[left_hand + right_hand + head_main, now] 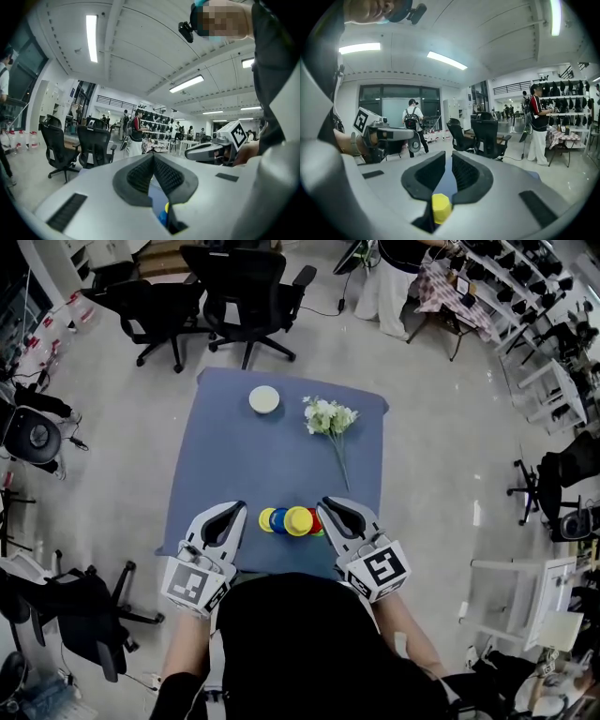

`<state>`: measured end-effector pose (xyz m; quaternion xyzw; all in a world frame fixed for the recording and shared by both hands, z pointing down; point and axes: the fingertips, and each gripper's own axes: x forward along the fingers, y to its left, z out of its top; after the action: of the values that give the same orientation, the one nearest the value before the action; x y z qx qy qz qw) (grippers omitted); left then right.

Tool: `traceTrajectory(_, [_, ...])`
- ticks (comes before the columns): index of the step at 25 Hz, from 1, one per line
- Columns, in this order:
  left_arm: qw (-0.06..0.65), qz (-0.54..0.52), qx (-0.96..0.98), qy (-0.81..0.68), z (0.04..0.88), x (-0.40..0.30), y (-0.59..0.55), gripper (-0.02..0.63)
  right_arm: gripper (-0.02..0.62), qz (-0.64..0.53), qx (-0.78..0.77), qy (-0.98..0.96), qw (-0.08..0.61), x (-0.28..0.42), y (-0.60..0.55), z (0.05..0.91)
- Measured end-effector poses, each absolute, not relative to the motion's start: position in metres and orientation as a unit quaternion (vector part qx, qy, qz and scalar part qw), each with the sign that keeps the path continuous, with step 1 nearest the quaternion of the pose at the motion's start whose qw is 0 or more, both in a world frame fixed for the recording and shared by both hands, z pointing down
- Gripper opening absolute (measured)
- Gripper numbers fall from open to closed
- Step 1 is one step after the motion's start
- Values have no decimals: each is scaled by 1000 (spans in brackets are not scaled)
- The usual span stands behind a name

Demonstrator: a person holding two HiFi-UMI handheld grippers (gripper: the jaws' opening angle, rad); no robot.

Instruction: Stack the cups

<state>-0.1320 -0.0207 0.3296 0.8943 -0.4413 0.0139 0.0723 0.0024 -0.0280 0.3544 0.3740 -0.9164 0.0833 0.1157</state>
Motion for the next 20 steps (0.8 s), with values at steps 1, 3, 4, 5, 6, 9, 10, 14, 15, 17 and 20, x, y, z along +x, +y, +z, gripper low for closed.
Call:
traceTrajectory(1, [72, 16, 895, -441, 331, -132, -21, 9, 55, 84, 374, -916, 115, 2, -27, 355])
traceTrajectory(3, [74, 21, 895, -439, 333, -132, -21, 8, 55, 87, 375, -916, 113, 2, -26, 357])
traceTrajectory(4, [77, 22, 896, -437, 334, -131, -21, 9, 55, 88, 375, -916, 113, 2, -26, 357])
traceTrajectory(5, [82, 23, 896, -435, 335, -130, -21, 9, 55, 88, 375, -916, 112, 3, -26, 358])
traceTrajectory(6, [87, 23, 897, -433, 336, -129, -21, 9, 55, 89, 376, -916, 111, 4, -27, 358])
traceTrajectory(9, [95, 27, 900, -423, 339, -124, -21, 8, 55, 91, 379, -914, 110, 7, -27, 360])
traceTrajectory(10, [96, 29, 902, -420, 340, -122, -21, 8, 55, 92, 380, -914, 111, 8, -28, 360])
traceTrajectory(14, [99, 32, 905, -412, 342, -120, -20, 9, 55, 96, 381, -913, 112, 7, -27, 361])
traceTrajectory(15, [99, 33, 906, -410, 342, -120, -20, 8, 55, 96, 380, -913, 112, 7, -27, 362])
traceTrajectory(17, [100, 36, 907, -409, 343, -118, -19, 8, 55, 97, 380, -913, 112, 8, -26, 363])
traceTrajectory(20, [105, 36, 905, -410, 344, -118, -20, 9, 55, 98, 380, -913, 113, 10, -26, 364])
